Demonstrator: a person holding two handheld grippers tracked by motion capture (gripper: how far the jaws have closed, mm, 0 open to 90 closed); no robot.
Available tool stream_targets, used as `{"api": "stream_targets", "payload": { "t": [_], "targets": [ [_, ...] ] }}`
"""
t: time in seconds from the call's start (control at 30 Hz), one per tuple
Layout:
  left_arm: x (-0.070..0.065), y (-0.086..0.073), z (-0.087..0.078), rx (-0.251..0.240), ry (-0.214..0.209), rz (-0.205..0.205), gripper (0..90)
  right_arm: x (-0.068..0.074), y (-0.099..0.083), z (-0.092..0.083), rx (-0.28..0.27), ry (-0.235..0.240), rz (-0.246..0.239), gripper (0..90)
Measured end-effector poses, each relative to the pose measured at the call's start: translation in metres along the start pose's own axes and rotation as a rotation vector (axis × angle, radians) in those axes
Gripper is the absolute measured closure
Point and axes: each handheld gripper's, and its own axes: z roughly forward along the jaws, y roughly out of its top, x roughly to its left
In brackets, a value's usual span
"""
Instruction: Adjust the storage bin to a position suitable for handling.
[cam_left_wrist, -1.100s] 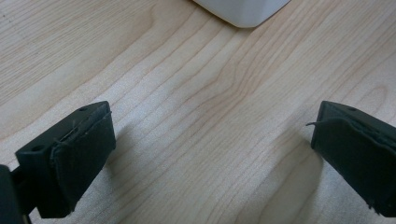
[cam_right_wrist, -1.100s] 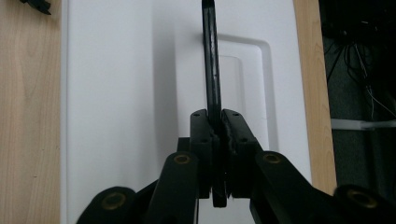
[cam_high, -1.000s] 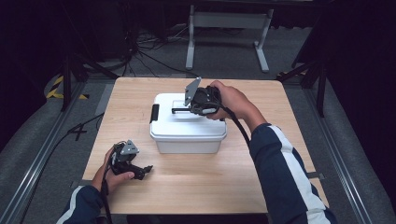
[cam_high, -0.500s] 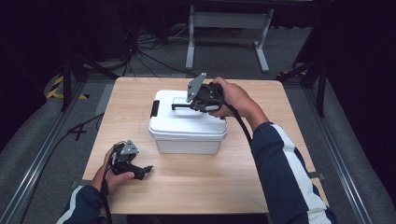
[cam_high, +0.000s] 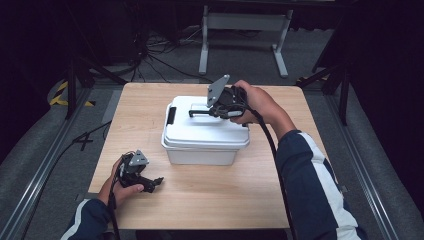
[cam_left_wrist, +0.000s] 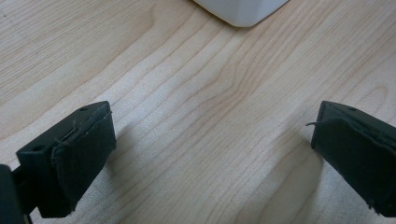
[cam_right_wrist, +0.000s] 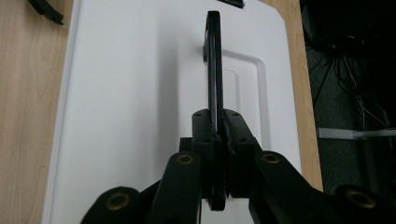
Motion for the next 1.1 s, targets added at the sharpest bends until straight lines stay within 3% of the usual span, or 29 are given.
{"api": "stream_targets", "payload": {
  "t": [1.1],
  "targets": [
    [-0.001,-0.001,0.0,-0.002,0.004,-0.005,0.4,0.013,-0.08,-0.07,-0.016,-0.056,0.066,85.2]
  ]
}}
